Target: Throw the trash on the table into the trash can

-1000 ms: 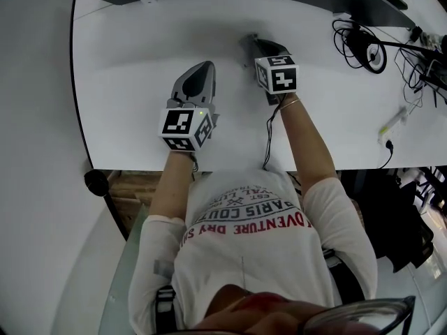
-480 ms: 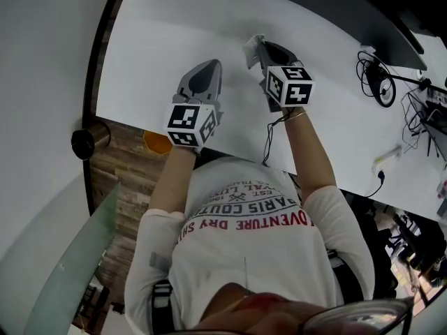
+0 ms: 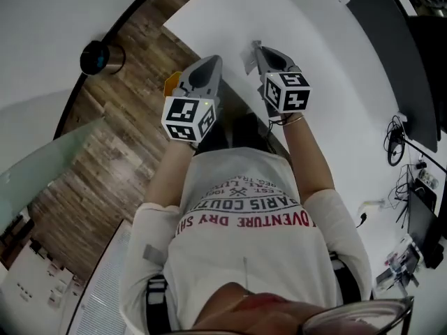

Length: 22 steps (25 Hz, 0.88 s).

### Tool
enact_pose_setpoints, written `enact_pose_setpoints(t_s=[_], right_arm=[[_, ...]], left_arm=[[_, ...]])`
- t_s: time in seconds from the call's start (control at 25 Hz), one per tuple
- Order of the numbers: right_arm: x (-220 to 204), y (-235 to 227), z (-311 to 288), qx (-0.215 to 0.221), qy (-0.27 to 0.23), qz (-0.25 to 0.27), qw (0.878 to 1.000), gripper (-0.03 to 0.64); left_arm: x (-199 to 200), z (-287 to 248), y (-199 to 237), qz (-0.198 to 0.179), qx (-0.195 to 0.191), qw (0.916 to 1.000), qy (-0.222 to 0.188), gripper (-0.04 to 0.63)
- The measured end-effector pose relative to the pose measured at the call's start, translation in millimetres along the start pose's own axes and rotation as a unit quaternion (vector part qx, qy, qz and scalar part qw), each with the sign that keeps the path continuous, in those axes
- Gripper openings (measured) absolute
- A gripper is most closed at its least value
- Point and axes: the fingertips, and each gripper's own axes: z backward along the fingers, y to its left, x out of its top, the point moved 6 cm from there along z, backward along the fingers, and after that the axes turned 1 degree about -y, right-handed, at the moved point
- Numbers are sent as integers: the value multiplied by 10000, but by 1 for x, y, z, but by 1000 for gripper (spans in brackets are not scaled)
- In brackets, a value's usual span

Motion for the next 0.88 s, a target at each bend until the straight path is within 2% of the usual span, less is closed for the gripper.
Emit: enact_pose_setpoints(t_s=[0.2,0.44,0.56,0.72,0.88], right_arm=[[-31,121,-68,884,477,451,9939,29],[-95,222,-150,1550,1144,881,9773,29],[-141,247,-192,1816,1584,1137,9639,30],[-214,263,-243,2015,2270,1482,9412,30],[-293,261,-302,2041,2462,1699,9321,31]], left_arm=[[-38,97,92,498,974,9939,-153,23],[-95,175,178,873,1738,9805,-296,23],[-134,195,208,1245,2127,9687,-311,23],[-199,210,238,1903,2692,9437,-257,23],[-279,201,273,2101,2902,9331,-307,23]])
